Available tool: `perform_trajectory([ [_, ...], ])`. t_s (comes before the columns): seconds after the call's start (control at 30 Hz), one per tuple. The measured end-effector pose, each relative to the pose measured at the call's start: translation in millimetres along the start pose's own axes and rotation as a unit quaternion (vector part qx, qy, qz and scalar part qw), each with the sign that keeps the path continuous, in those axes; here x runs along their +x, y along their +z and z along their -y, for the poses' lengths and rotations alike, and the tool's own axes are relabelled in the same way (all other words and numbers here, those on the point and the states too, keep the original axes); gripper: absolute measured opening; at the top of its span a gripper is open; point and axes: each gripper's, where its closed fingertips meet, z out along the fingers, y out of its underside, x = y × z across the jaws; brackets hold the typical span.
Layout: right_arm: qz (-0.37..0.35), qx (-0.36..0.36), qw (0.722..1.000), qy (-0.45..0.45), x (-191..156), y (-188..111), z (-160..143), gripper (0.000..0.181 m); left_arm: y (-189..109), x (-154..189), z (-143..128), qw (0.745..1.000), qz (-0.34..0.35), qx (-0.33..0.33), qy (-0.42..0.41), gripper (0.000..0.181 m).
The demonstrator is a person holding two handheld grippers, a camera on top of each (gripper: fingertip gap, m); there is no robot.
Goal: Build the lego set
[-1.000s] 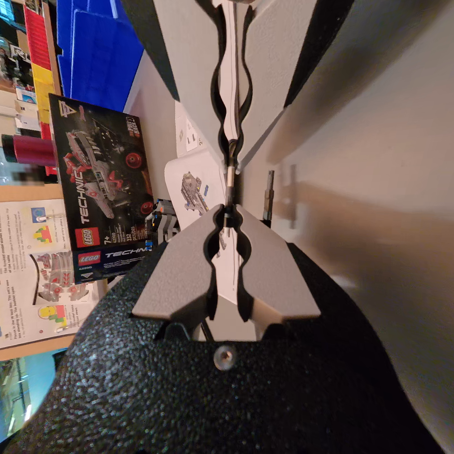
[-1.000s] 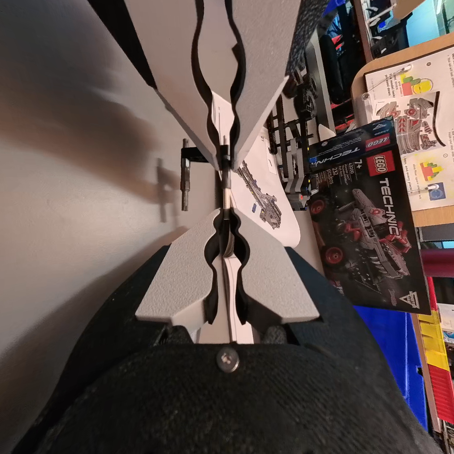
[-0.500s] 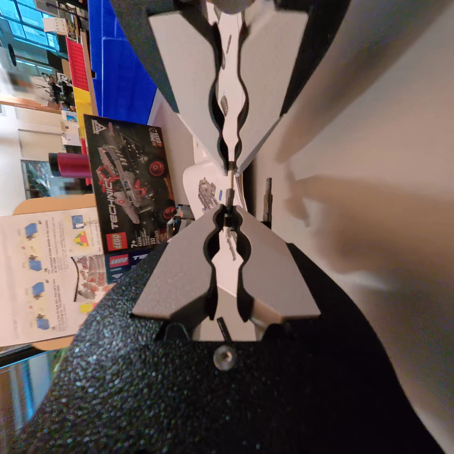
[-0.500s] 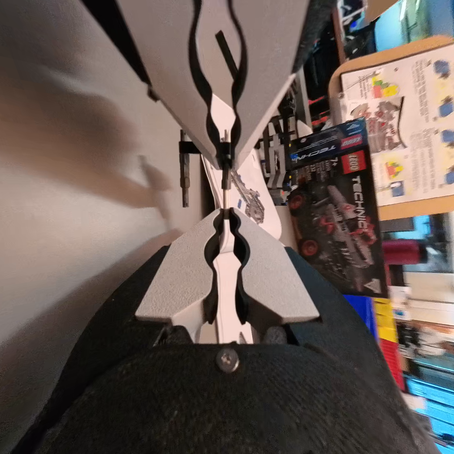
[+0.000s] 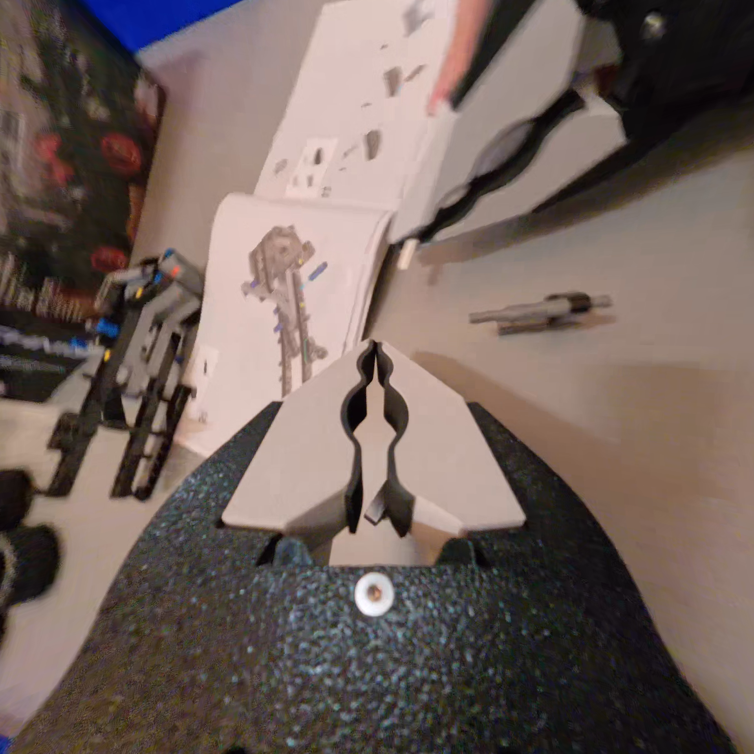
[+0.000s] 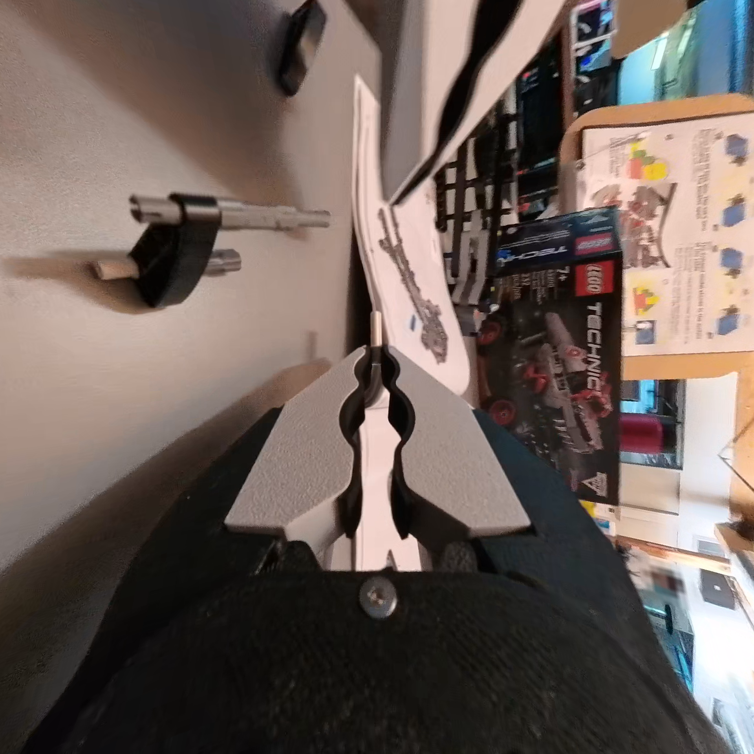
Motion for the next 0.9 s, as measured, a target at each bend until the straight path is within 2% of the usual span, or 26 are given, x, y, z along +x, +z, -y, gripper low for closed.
perform_trajectory([
  [0.07, 0.004, 0.007, 1.0, 0.002, -3, 1, 1, 0.002, -6, -5, -3, 0.997, -0.007, -0.008, -0.073, 0.001],
  [0.13, 0.009, 0.009, 1.0, 0.001, -4, 0, 0, 0.002, -17, 9, -2, 0.989, -0.047, -0.034, -0.139, 0.011],
  [0.23, -0.005, 0.018, 1.0, 0.016, 4, -4, -5, 0.002, -28, 19, 3, 0.98, -0.024, -0.047, -0.19, 0.015],
  [0.3, -0.014, 0.024, 0.999, 0.019, 7, -6, -6, 0.002, -32, 30, -5, 0.974, -0.008, -0.061, -0.219, 0.022],
  [0.43, -0.008, 0.027, 0.999, 0.027, 5, -5, -6, 0.002, -36, 68, -11, 0.952, -0.026, -0.054, -0.301, 0.028],
  [0.53, -0.002, 0.039, 0.999, 0.036, 3, -3, -1, 0.002, -28, 87, -8, 0.95, -0.025, -0.053, -0.307, 0.031],
  [0.63, 0.002, 0.037, 0.999, 0.032, 1, -3, 1, 0.002, -14, 93, -20, 0.95, -0.027, -0.092, -0.297, 0.036],
  [0.73, 0.003, 0.036, 0.999, 0.032, 2, -6, -1, 0.002, -12, 82, -31, 0.953, -0.009, -0.111, -0.281, 0.028],
  [0.9, 0.0, 0.034, 0.999, 0.039, 7, -10, -7, 0.002, -18, 52, -50, 0.95, 0.035, -0.138, -0.278, 0.027],
])
